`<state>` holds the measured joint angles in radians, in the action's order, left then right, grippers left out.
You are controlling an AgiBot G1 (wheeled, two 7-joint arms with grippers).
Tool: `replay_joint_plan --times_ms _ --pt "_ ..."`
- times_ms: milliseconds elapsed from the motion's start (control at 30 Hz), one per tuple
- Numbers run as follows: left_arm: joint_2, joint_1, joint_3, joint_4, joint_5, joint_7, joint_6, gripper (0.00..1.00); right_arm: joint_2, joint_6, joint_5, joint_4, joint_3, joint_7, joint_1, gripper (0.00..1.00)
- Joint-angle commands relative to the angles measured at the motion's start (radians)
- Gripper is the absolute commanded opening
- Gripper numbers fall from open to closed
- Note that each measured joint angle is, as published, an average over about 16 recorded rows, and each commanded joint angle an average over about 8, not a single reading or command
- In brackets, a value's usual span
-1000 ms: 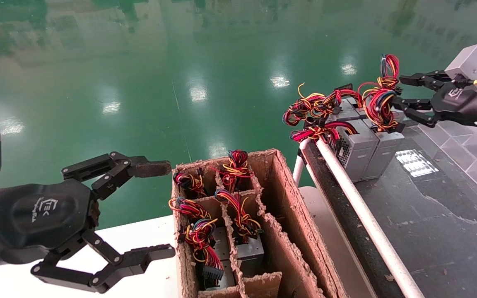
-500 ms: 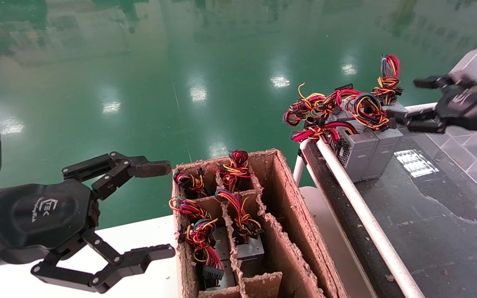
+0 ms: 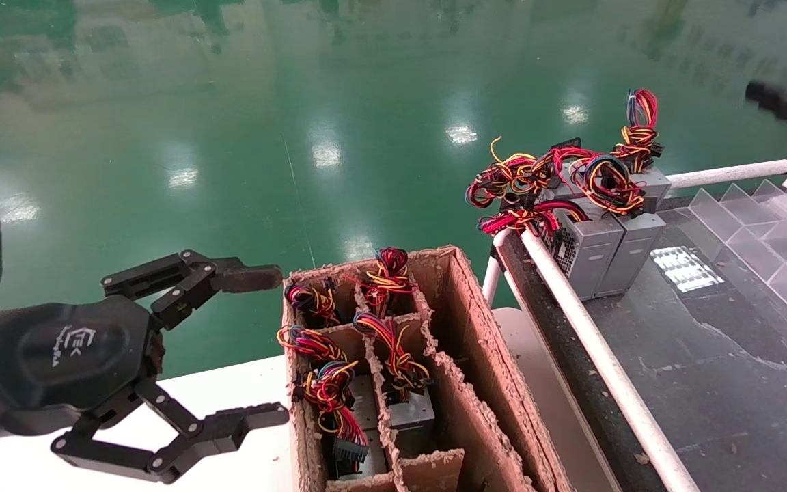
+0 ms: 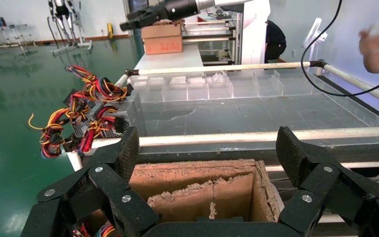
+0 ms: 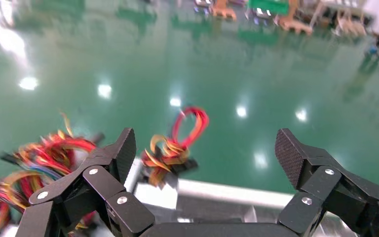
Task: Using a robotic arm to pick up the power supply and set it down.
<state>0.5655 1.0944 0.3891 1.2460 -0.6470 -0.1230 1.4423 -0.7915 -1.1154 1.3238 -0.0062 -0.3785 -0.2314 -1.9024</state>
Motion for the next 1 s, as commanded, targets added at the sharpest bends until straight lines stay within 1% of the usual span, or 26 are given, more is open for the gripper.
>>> replay_joint_plan --times_ms 33,1000 --pt "0.000 0.000 0.000 0.000 0.000 0.000 0.000 1.00 0.006 -0.023 -0.020 0.025 0.003 0.025 0.013 1.00" --pt "0.000 0.000 0.000 0.000 0.000 0.000 0.000 1.00 0.099 -0.214 -0.326 0.701 0.054 0.236 0.448 1.00"
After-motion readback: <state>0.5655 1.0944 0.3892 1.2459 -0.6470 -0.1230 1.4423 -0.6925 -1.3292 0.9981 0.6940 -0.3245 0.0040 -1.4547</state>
